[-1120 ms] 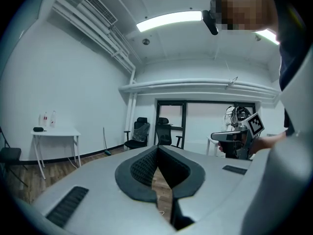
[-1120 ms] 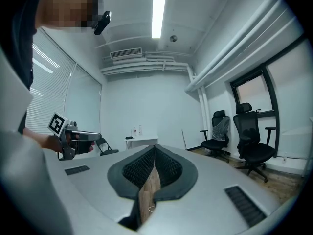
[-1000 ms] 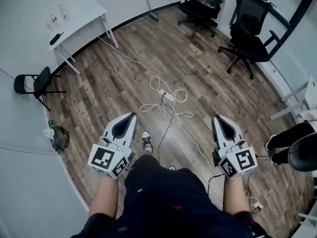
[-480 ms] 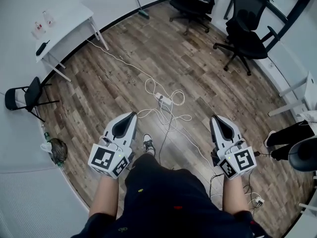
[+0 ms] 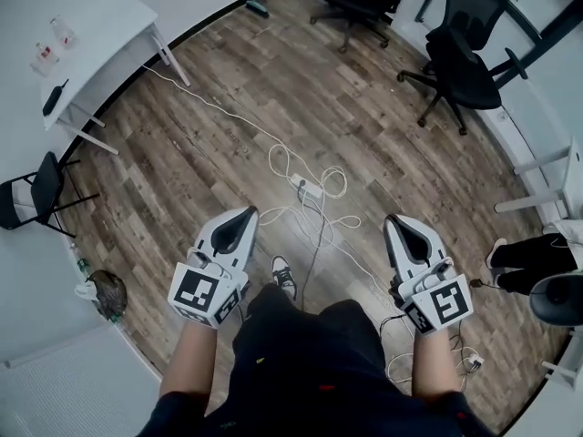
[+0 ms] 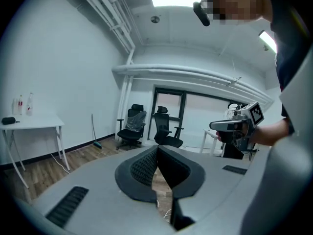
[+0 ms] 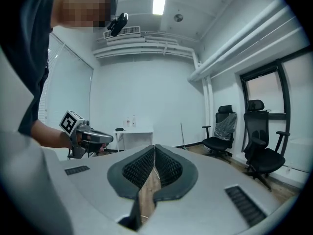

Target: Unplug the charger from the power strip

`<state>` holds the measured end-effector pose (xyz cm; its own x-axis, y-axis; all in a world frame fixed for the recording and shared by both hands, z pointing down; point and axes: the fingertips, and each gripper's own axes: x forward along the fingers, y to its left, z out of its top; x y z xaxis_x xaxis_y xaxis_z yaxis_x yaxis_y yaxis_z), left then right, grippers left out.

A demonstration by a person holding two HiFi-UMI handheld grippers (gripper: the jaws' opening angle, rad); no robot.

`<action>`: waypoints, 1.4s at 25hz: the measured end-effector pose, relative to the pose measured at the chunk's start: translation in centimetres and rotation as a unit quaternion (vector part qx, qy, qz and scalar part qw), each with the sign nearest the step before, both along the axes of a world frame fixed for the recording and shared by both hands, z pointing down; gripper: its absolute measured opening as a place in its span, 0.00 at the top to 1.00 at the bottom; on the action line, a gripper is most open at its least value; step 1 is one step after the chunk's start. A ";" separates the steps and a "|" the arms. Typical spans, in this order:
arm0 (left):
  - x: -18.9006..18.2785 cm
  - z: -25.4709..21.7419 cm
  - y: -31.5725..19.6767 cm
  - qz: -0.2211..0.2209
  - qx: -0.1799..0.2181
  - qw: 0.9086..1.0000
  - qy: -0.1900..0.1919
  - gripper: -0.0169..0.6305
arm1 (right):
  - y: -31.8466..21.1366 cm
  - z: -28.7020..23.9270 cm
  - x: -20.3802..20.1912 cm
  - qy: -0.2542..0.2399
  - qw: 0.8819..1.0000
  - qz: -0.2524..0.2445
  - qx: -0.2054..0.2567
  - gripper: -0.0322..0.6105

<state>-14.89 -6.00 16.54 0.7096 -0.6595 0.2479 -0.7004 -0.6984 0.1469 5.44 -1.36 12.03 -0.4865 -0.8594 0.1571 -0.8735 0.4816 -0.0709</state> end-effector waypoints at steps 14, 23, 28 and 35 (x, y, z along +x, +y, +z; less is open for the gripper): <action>0.4 4.0 -8.2 -0.036 -0.025 0.999 0.008 0.94 | -10.8 6.6 2.1 0.019 0.999 0.001 -0.045 0.92; 7.1 15.0 -14.1 -0.043 -0.028 0.999 -0.003 0.94 | -18.1 19.6 6.9 0.008 0.997 -0.020 -0.069 0.92; 9.6 24.4 -16.8 -0.034 -0.059 0.998 -0.001 0.94 | -21.1 29.8 7.0 0.000 0.994 -0.035 -0.101 0.91; 10.2 39.0 -19.5 -0.030 -0.086 0.996 -0.018 0.94 | -22.6 45.9 7.3 0.027 0.988 -0.049 -0.145 0.91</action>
